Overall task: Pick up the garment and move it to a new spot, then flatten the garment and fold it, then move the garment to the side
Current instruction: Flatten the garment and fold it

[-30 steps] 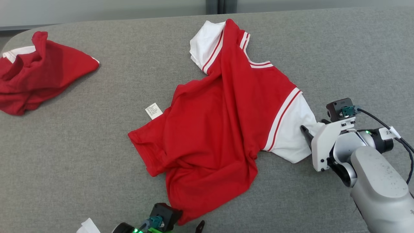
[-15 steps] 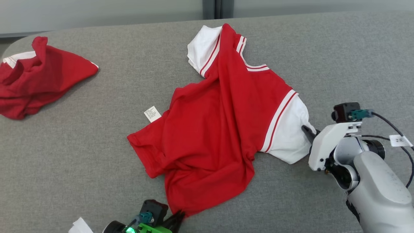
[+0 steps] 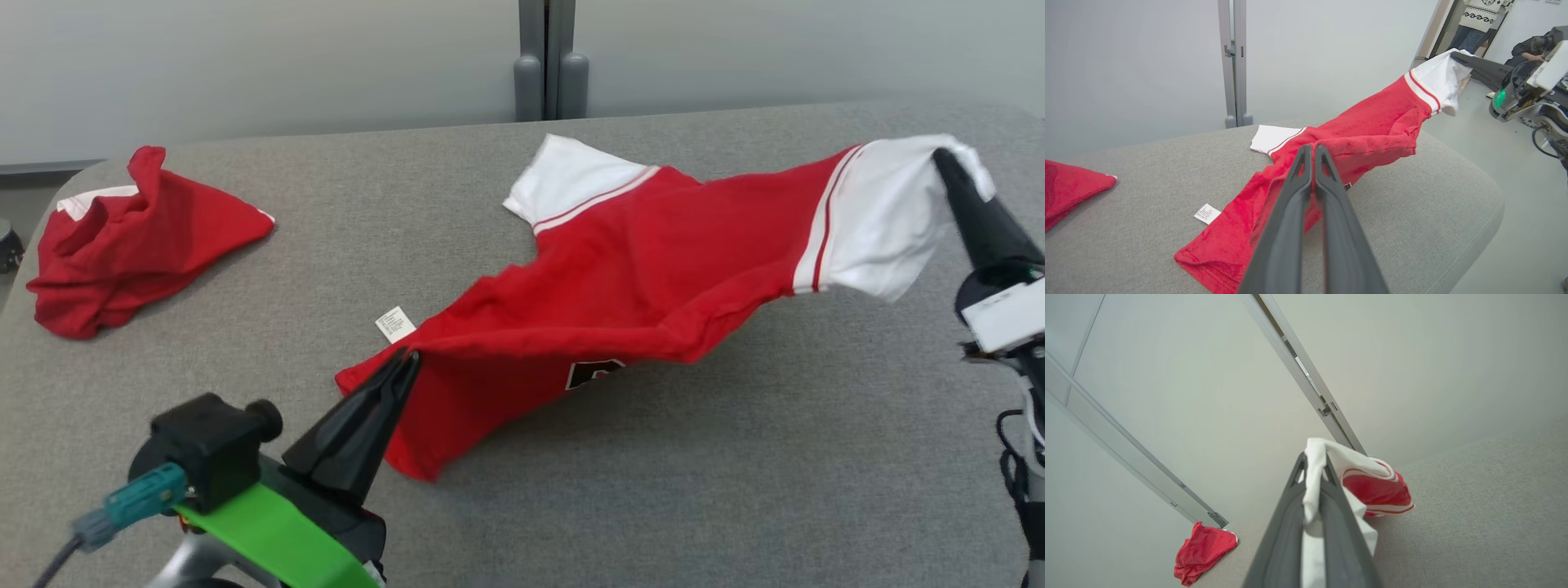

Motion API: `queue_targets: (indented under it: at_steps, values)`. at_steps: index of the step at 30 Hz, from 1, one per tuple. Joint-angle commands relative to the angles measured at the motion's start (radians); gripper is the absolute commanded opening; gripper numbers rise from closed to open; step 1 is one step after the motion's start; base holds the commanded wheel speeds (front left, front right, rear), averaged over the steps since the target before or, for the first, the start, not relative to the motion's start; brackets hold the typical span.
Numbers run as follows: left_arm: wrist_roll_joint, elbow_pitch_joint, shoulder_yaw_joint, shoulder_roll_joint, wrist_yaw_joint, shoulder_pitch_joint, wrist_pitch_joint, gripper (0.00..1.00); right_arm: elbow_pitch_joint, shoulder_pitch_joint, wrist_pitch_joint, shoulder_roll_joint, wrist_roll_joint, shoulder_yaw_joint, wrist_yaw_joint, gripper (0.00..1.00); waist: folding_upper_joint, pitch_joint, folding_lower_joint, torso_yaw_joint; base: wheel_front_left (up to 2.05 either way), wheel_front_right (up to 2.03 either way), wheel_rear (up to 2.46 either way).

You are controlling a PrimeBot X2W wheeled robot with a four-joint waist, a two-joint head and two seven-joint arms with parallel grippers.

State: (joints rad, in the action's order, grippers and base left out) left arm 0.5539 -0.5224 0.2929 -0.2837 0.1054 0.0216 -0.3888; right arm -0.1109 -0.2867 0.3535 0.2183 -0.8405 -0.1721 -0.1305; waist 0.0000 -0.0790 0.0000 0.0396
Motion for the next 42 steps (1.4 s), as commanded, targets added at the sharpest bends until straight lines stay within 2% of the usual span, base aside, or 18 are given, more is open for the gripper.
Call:
queue_targets:
  at_steps: [1,4,7,12,16,21,26,30,32,36,39,42]
  values:
    - [0.016,-0.045,-0.01,-0.013,0.0,-0.033,-0.018,0.0,-0.053,0.015,0.021,-0.011,-0.009,-0.031,0.0,0.0,0.0,0.014,0.0,-0.02,0.0,0.0,0.0]
    - [0.062,-0.173,-0.038,-0.047,0.004,-0.099,-0.08,0.0,-0.203,-0.006,0.095,-0.043,-0.019,-0.125,0.0,0.0,0.0,0.02,0.0,-0.033,0.0,0.0,0.0]
    - [0.117,-0.243,-0.078,-0.072,0.001,-0.187,-0.14,0.0,-0.309,-0.061,0.165,-0.072,-0.013,-0.198,0.0,0.0,0.0,0.016,0.0,-0.048,0.0,0.0,0.0]
    - [0.188,-0.259,-0.149,-0.132,-0.009,-0.364,-0.25,0.0,-0.423,-0.219,0.314,-0.1,0.038,-0.292,0.0,0.0,0.0,-0.016,0.0,-0.078,0.0,0.0,0.0]
    - [0.264,-0.175,-0.161,-0.144,-0.023,-0.53,-0.331,0.0,-0.408,-0.393,0.461,-0.103,0.138,-0.314,0.0,0.0,0.0,-0.085,0.0,-0.091,0.0,0.0,0.0]
    - [0.266,0.01,-0.14,-0.156,-0.01,-0.756,-0.375,0.0,-0.303,-0.592,0.515,-0.125,0.279,-0.27,0.0,0.0,0.0,-0.226,0.0,-0.087,0.0,0.0,0.0]
    - [0.182,0.278,-0.073,-0.153,0.012,-1.019,-0.348,0.0,-0.078,-0.834,0.428,-0.159,0.42,-0.234,0.0,0.0,0.0,-0.379,0.0,-0.099,0.0,0.0,0.0]
    - [0.082,0.54,-0.037,-0.109,0.017,-1.228,-0.234,0.0,0.184,-1.027,0.292,-0.168,0.49,-0.235,0.0,0.0,0.0,-0.463,0.0,-0.103,0.0,0.0,0.0]
    - [0.035,0.68,-0.023,-0.09,0.019,-1.326,-0.158,0.0,0.323,-1.114,0.199,-0.167,0.529,-0.216,0.0,0.0,0.0,-0.488,0.0,-0.107,0.0,0.0,0.0]
    - [-0.083,0.865,-0.011,-0.081,0.006,-1.499,0.034,0.0,0.504,-1.293,0.011,-0.164,0.548,-0.199,0.0,0.0,0.0,-0.539,0.0,-0.116,0.0,0.0,0.0]
    - [-0.146,0.972,0.011,-0.065,0.002,-1.548,0.185,0.0,0.62,-1.353,-0.101,-0.17,0.531,-0.173,0.0,0.0,0.0,-0.561,0.0,-0.117,0.0,0.0,0.0]
    - [-0.18,1.051,0.03,-0.055,0.009,-1.547,0.345,0.0,0.705,-1.345,-0.175,-0.168,0.495,-0.12,0.0,0.0,0.0,-0.558,0.0,-0.117,0.0,0.0,0.0]
